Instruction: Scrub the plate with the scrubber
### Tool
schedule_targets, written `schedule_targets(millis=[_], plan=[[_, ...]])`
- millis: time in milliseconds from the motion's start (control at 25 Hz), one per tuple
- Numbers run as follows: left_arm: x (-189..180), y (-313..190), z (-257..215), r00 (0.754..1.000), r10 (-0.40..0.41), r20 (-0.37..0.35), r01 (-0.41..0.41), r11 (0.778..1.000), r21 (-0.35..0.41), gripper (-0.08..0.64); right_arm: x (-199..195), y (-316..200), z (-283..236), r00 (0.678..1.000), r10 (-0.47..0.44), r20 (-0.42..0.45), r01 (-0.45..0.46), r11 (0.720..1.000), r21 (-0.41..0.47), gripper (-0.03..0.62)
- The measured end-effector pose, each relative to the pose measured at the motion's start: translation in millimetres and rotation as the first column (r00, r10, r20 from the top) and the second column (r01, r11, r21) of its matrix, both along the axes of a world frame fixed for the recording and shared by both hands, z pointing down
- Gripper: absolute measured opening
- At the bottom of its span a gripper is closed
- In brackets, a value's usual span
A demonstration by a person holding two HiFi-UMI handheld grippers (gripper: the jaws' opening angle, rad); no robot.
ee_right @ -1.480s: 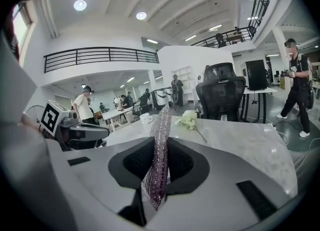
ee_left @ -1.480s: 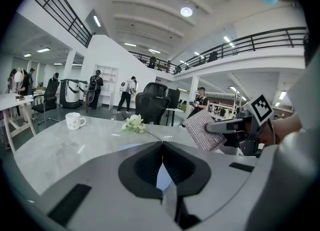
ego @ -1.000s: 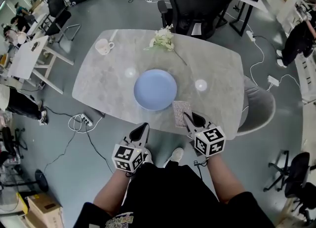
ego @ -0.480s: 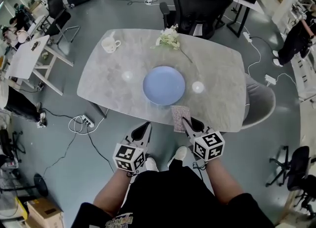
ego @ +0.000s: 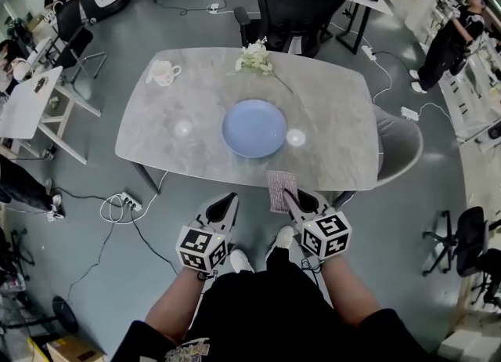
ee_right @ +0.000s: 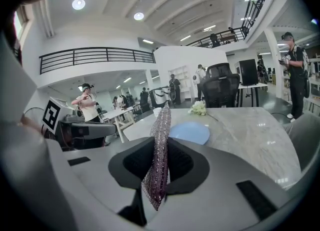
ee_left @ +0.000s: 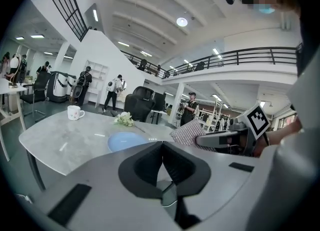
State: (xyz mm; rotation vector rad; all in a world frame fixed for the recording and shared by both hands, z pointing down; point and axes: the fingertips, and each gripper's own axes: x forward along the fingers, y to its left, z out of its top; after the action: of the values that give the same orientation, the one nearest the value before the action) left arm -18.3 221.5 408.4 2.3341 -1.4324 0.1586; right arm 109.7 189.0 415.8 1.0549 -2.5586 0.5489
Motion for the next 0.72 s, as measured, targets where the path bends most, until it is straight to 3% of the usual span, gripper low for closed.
schedule_targets(millis=[320, 720], plan=[[3.8, 25.9, 1.4, 0.998, 0.056, 0.002, -0.056, 0.998, 0.003, 0.018, 0.5, 34.1, 3.4, 0.999, 0.045, 0.006, -0.045, 0.999, -0.001, 0.072], [-1.3, 35.9, 0.9, 0.998, 0.069, 0.001, -0.069, 0.998, 0.004, 0.018, -7.2, 46.3, 5.8, 0.999, 0.049, 0.002, -0.049, 0.999, 0.000, 0.072]])
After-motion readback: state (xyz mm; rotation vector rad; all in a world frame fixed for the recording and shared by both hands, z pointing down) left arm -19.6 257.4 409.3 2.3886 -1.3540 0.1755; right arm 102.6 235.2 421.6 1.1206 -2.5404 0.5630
